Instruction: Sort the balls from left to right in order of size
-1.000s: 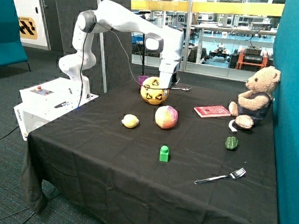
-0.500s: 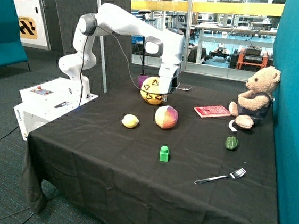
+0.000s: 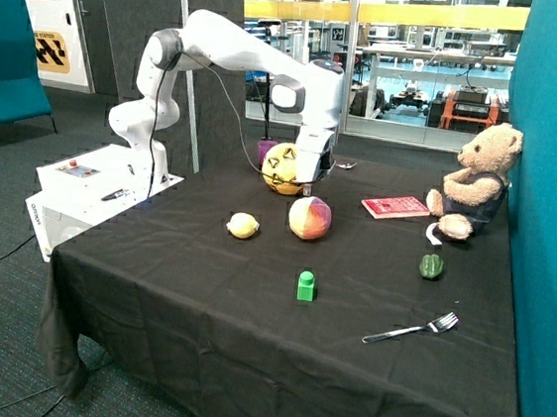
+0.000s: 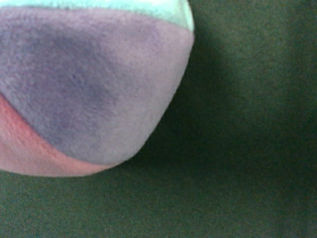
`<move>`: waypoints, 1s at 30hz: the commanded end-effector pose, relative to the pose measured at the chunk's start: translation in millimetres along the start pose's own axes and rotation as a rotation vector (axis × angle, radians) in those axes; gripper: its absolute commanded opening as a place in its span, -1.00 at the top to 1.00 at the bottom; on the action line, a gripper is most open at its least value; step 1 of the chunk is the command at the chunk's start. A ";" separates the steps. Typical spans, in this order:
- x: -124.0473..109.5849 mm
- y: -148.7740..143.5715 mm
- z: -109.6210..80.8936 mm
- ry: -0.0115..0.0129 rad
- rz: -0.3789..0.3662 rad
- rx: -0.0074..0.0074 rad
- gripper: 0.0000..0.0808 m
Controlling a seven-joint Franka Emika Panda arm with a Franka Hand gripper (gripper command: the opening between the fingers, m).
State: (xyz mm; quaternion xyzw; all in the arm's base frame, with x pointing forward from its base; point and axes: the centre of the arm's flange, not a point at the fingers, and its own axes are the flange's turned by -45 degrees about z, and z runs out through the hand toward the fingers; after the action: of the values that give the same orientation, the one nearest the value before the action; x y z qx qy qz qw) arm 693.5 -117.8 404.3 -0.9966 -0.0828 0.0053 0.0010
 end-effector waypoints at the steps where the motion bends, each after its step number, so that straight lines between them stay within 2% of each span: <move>1: 0.4 0.9 12.3 0.0105 0.001 -0.0028 -1.00; 30: -1.7 -0.7 44.3 0.0104 -0.003 -0.0029 -1.00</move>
State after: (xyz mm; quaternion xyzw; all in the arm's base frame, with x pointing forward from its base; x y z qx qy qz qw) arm 692.5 -119.3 369.4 -0.9966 -0.0827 0.0025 0.0010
